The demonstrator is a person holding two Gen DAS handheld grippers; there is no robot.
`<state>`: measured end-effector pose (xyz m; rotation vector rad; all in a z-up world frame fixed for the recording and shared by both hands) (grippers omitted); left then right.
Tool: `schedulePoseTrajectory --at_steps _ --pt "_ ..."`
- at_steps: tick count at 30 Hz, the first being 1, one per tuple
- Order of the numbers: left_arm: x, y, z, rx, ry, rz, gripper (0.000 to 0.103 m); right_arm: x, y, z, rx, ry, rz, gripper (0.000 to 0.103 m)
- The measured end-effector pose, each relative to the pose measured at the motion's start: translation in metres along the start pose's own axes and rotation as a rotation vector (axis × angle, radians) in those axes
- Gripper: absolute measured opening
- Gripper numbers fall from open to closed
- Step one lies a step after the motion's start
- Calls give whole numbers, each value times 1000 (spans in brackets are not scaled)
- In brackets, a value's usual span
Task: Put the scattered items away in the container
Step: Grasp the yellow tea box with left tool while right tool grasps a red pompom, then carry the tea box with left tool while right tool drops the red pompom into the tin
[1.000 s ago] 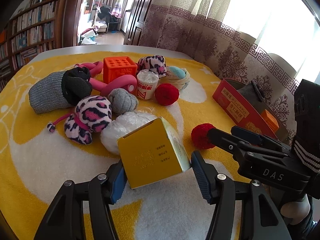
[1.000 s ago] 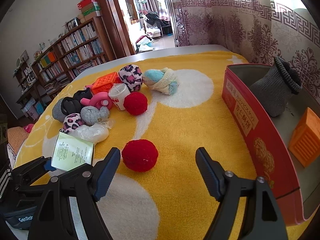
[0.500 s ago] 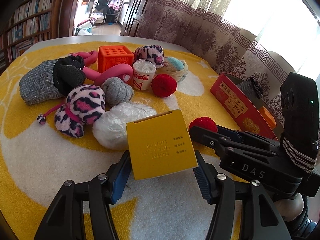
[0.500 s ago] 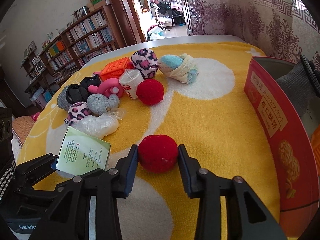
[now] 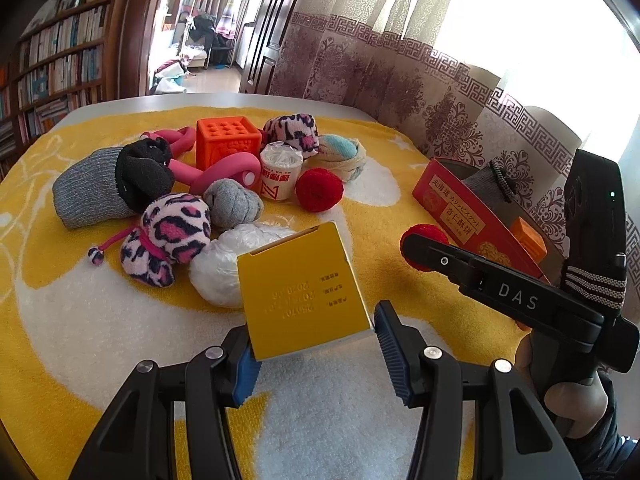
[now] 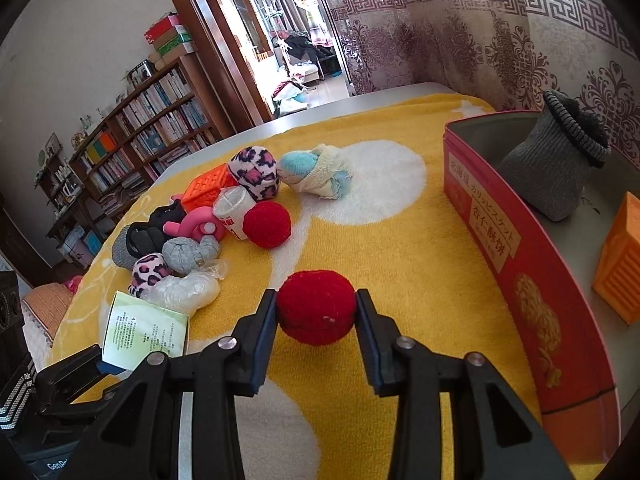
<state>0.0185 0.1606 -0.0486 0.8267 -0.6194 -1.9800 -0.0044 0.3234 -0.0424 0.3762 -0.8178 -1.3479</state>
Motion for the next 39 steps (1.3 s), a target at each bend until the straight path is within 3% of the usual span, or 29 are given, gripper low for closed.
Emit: schedulePoseTrajectory --at_steps 15,30,39 --pt "-17 11 10 -20 -34 9 54 -12 34 19 -111 25 -71 42" --pt "-83 5 45 -43 -164 -48 54 -113 114 38 -245 -78 -281 42" --pt "-133 -8 72 -64 -248 -80 54 -153 127 30 -248 -106 -359 42"
Point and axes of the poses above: each gripper's, at about its wrist camera, not at the fingertips, and y roughly against the way its jaws point, x to its left, z to its top, the point moved 9 cm from there along -y, roughly the way its jaws point, and after that the axes turned 1 degree about -x, right-handed, at the moved point
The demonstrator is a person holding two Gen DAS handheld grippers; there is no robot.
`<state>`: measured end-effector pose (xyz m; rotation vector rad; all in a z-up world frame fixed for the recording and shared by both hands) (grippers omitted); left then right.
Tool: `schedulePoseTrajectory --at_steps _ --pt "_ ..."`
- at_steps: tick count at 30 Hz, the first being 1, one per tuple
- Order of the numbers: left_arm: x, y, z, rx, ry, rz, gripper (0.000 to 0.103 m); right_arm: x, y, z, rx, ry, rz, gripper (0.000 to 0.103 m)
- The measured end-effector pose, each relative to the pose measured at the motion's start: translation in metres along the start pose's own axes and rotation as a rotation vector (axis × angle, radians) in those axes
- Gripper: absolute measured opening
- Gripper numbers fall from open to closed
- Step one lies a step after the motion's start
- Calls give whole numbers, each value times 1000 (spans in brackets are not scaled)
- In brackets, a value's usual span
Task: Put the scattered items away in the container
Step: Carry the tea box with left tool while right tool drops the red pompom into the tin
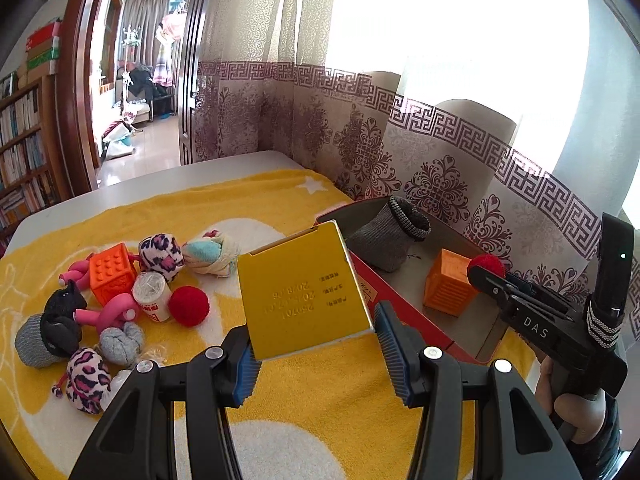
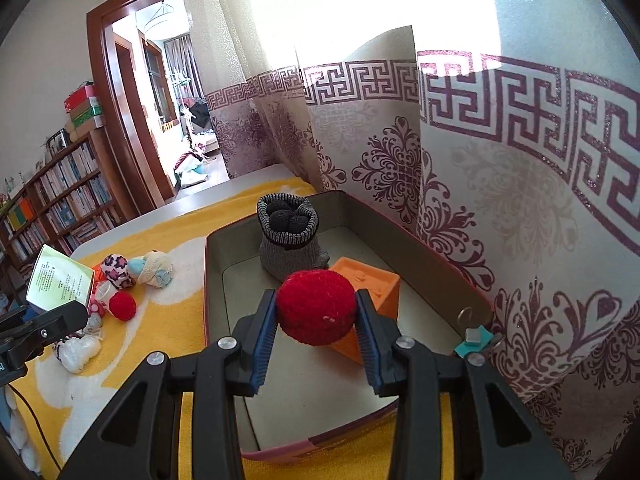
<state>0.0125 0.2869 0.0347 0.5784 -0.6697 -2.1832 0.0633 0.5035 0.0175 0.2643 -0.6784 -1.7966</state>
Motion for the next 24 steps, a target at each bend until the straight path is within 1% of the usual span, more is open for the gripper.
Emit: schedulePoseTrajectory --at_steps 9,13,14,15,16,17,18,22,24 --pt "-48 -35 38 3 -67 -73 55 -4 -2 -1 -5 15 -8 42" --pt "-64 -55 48 31 -66 -131 55 -6 -6 -3 6 10 -10 42" --pt "-68 -61 49 46 -56 -146 57 -7 -7 -4 13 6 -7 43" --pt "-69 -68 49 61 -42 -158 69 -8 -9 -4 17 -1 -9 43" --pt "-69 -72 48 73 -23 -163 85 -9 -10 -6 24 -8 -7 44" --pt "-68 -75 48 76 -6 -170 86 -9 -12 -7 35 -12 -3 44" --pt "-68 -77 46 78 5 -177 86 -10 -14 -8 44 -18 4 47" --pt "-61 -77 41 84 21 -176 86 -13 -14 -9 43 -35 4 62" --pt "-55 -76 40 84 42 -173 86 -12 -13 -9 38 -37 3 65"
Point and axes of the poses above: each gripper's, at about its wrist camera, not at the fingertips, and y roughly against the way its jaws point, x to its left, z to its top, the point moved 9 cm from there along -y, roughly the way its jaws point, and after that the axes turned 1 degree about -x, right-handed, at the moved point
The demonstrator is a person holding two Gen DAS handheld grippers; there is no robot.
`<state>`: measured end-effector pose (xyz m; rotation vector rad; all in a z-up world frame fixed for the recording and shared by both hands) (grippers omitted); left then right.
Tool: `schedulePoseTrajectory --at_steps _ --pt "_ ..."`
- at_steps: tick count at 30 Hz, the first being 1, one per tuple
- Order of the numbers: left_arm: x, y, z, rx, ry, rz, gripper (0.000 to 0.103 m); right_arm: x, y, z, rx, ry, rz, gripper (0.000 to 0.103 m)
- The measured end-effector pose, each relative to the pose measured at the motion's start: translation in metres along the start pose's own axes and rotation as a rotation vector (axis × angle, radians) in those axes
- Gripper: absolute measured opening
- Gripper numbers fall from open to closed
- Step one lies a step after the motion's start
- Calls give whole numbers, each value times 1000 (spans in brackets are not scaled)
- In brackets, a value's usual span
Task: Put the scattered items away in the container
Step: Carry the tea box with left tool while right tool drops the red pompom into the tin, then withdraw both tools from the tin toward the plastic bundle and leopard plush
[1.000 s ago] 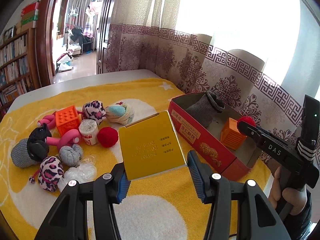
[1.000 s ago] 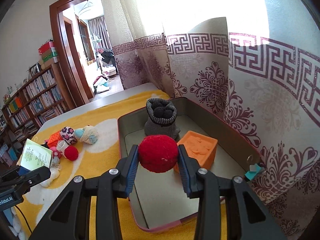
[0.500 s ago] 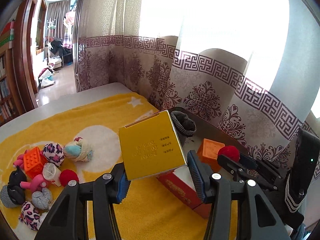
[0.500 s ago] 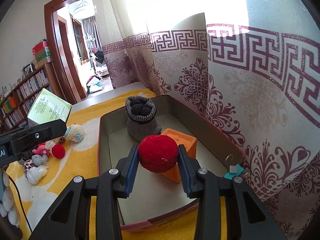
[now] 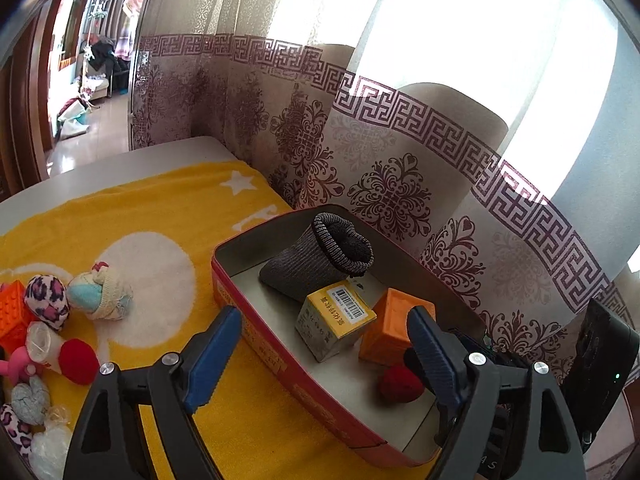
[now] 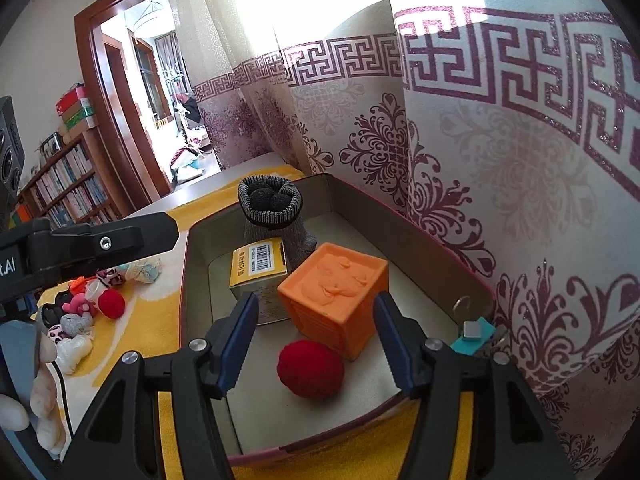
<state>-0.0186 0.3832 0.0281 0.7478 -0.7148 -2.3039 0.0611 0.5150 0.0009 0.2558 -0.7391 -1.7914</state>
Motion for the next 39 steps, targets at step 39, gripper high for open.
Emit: schedulePoseTrajectory --at_steps 39 --pt "212 152 -106 -123 305 380 86 121 10 -5 -26 118 145 76"
Point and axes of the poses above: each gripper's, at about its wrist camera, not at the fingertips, and y roughly against the way its jaws point, x to its left, z to its top, the point moved 9 cm from there along -y, roughly the way its jaws point, and after that the axes turned 1 degree about -x, right-handed, at the moved point
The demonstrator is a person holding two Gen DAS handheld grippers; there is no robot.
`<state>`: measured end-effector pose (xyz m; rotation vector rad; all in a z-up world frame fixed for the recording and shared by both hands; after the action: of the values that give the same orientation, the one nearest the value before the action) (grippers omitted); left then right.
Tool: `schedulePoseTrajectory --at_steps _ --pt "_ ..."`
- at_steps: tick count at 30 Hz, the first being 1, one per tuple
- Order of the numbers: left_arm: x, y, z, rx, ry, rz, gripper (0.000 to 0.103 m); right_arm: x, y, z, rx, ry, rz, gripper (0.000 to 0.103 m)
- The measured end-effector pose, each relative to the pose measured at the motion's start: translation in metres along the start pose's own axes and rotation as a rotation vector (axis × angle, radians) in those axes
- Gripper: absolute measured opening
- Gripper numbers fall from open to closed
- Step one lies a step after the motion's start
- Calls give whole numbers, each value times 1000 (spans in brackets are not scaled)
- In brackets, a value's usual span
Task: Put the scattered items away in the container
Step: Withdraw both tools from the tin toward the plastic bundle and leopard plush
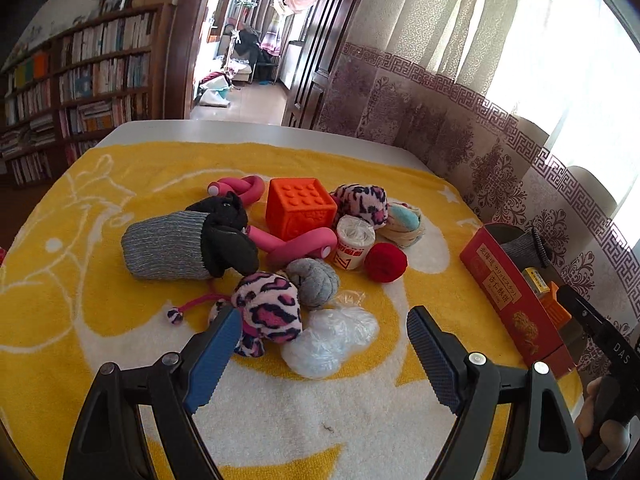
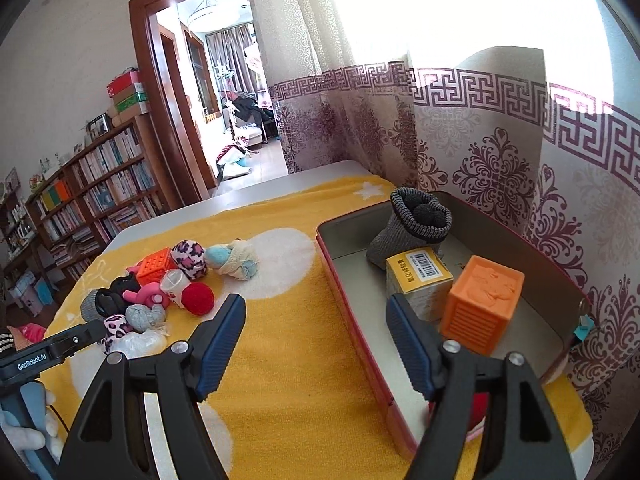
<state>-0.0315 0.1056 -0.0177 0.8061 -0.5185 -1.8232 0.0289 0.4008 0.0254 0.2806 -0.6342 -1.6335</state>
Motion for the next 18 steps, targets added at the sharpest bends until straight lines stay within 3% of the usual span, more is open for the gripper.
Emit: schedulePoseTrajectory --at_steps 18 --pt "51 -7 -1 6 87 32 86 120 -46 -42 234 178 242 78"
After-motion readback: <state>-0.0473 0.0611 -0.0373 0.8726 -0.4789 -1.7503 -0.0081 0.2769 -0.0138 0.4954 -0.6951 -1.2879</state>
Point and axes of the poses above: each gripper's, at about its wrist camera, not at the fingertips, and y roughly against the way its jaws point, x to its left, z to its top, the point moved 9 cm from there along -y, roughly the way its jaws point, and after that the axes turned 1 degree about -x, right-handed, at the moved point
